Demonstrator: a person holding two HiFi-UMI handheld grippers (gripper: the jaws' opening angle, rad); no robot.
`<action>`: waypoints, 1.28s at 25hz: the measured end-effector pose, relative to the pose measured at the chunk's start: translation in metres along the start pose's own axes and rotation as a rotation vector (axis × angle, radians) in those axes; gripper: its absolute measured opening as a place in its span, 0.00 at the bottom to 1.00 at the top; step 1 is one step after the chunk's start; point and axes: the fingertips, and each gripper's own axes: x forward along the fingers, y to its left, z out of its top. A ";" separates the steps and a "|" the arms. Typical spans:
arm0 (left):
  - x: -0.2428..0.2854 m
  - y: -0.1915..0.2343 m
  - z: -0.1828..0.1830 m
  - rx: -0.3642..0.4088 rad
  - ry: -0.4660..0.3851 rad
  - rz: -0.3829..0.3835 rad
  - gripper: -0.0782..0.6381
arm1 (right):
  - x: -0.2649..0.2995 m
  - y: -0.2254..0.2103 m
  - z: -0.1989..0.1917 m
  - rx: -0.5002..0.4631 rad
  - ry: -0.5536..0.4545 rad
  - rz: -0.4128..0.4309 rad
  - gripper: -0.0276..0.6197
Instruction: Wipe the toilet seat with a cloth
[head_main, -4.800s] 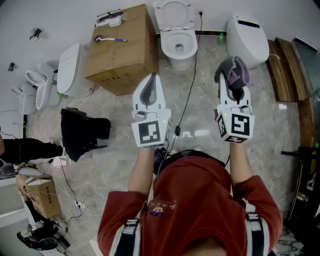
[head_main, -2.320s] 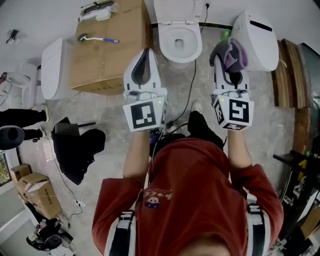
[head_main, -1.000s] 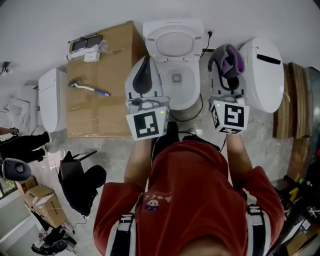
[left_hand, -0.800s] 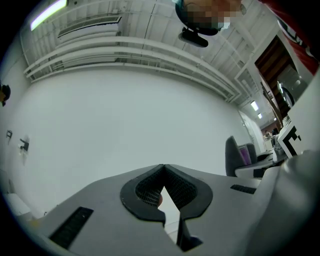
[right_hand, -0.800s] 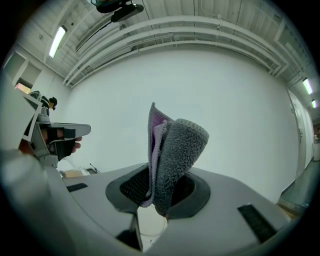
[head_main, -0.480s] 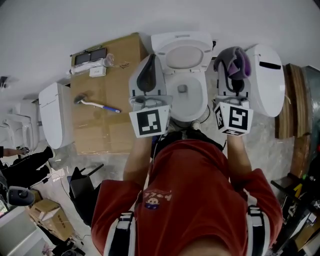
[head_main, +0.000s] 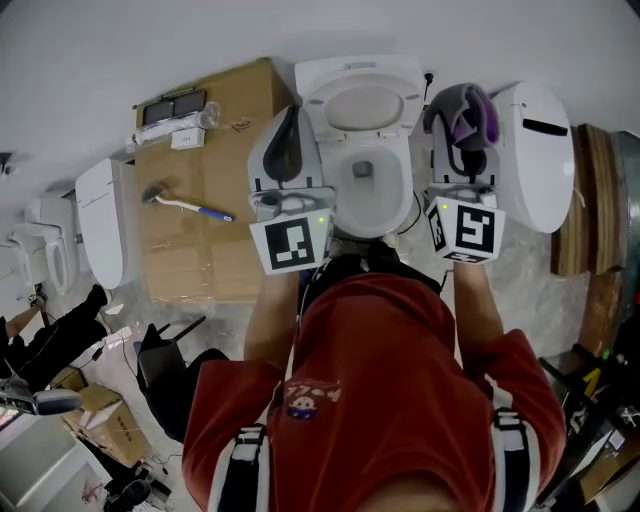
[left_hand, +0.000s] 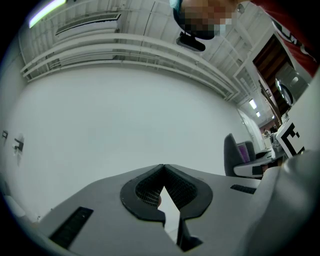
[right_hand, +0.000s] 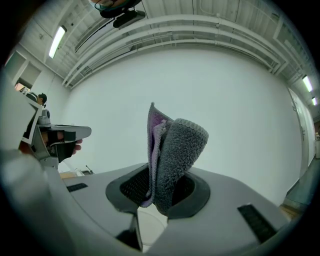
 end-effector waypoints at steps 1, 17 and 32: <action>0.000 -0.001 -0.003 -0.003 0.004 -0.004 0.13 | 0.001 -0.001 -0.004 0.004 0.011 0.003 0.17; -0.011 -0.017 -0.168 -0.072 0.122 -0.067 0.13 | 0.020 0.019 -0.194 0.006 0.218 0.066 0.17; -0.055 -0.025 -0.425 -0.036 0.317 -0.005 0.13 | 0.039 0.052 -0.466 0.035 0.437 0.096 0.17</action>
